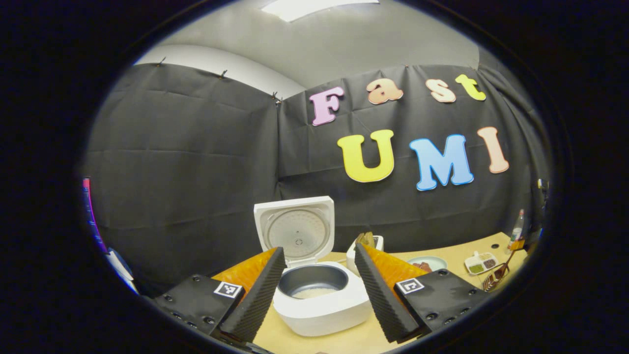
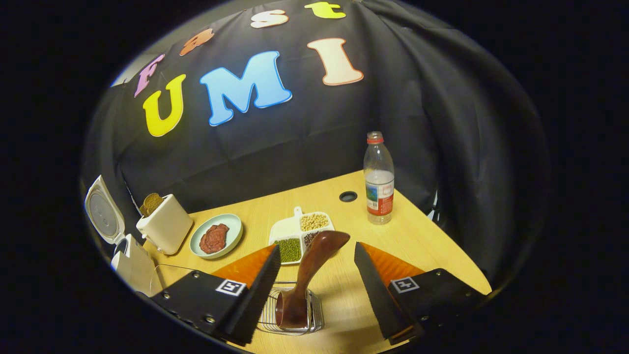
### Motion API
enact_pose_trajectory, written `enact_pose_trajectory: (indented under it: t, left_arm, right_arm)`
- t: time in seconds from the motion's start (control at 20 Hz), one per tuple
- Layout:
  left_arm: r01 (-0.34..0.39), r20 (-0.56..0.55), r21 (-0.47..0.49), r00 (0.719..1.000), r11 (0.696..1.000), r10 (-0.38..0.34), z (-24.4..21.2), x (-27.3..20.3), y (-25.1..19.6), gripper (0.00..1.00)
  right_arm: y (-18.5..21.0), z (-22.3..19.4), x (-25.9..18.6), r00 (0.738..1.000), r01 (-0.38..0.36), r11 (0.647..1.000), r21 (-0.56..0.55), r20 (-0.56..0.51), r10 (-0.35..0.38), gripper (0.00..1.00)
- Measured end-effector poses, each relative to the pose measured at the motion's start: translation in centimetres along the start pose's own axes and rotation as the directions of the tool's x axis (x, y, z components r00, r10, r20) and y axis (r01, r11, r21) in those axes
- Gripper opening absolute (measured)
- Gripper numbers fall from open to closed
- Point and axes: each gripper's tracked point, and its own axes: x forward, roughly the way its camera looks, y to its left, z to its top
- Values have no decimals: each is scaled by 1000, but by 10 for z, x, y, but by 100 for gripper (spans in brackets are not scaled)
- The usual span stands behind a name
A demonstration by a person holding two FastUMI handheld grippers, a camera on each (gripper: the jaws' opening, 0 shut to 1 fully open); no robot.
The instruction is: Close the left gripper, press the button to open the rice cooker; take a wooden spoon from the chopstick holder with the right hand, scoop a spoonful of rice and pour it into the rice cooker, then put the wooden spoon back into the chopstick holder.
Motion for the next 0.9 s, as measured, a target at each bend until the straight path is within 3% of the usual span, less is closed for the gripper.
enact_pose_trajectory:
  t: [0.1,0.15,0.2,0.25,0.35,0.4,0.45,0.55,0.65,0.7,0.9]
  left_arm:
    - [-9,-8,9,1000,1000,9,-3,-3,2,92]
    - [-9,-13,11,1000,1000,10,-5,-3,1,92]
    - [-11,-17,13,1000,1000,11,-6,-3,2,92]
    - [-12,-20,16,1000,1000,13,-7,-4,2,100]
    - [-17,-20,18,1000,1000,17,-9,-4,3,100]
    - [-16,-23,15,1000,1000,16,-9,-5,4,92]
    - [-14,-25,14,1000,1000,14,-11,-6,4,92]
    - [-16,-24,16,1000,1000,16,-12,-5,6,92]
    - [-10,-24,9,1000,1000,11,-13,-3,6,92]
    - [-9,-23,8,1000,1000,9,-13,-2,8,100]
    - [11,-17,-13,1000,1000,-11,-13,3,13,92]
  right_arm:
    - [6,-11,4,998,-31,999,24,-56,33,77]
    - [10,-17,6,995,-48,998,36,-82,51,83]
    - [12,-20,7,993,-64,997,41,-95,68,83]
    - [9,-19,9,995,-41,998,49,-90,45,65]
    - [15,-18,9,994,-64,995,71,-89,70,29]
    - [17,-18,10,992,-77,994,72,-91,83,31]
    - [9,-12,4,996,-39,997,69,-79,44,35]
    - [18,-15,7,994,-65,994,83,-78,71,13]
    - [24,-15,-1,996,-66,997,49,-64,69,8]
    - [27,-9,-6,997,-65,997,31,-40,66,8]
    - [38,21,-33,997,-58,998,-26,42,59,8]
